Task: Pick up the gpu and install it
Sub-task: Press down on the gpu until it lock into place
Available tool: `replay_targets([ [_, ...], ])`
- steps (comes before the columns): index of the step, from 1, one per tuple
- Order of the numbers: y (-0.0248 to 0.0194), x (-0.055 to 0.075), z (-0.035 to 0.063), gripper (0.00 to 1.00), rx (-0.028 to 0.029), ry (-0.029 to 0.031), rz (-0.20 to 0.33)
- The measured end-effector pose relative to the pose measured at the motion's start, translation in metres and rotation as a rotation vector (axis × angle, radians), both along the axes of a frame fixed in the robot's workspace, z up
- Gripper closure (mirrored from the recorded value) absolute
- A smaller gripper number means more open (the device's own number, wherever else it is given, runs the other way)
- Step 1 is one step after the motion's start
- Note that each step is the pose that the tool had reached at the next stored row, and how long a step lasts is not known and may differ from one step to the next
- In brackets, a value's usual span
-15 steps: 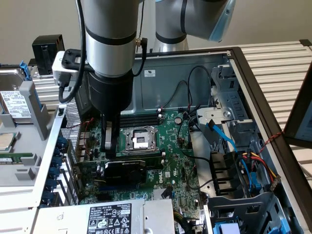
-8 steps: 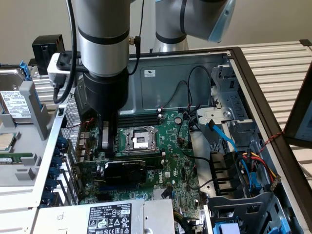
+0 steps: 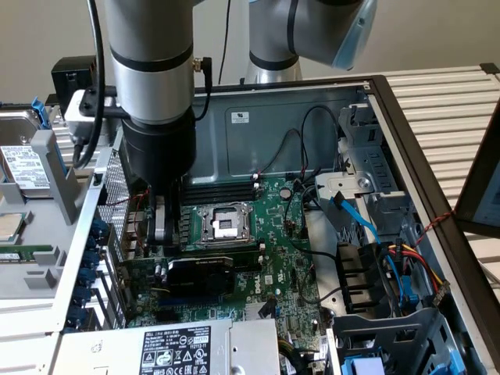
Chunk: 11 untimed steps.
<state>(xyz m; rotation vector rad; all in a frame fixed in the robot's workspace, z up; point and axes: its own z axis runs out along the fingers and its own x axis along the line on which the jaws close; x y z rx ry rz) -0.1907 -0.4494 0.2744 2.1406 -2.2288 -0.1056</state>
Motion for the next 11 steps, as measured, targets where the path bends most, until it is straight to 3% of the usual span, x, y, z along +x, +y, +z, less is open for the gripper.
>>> replay_targets([
  [6,0.0005,-0.007,-0.0004,0.89,-0.0109,-0.0541,0.000],
  [8,0.0012,-0.010,-0.0008,0.89,-0.0123,-0.0647,0.000],
  [11,0.0020,-0.013,-0.0012,0.89,-0.0139,-0.0738,0.000],
])
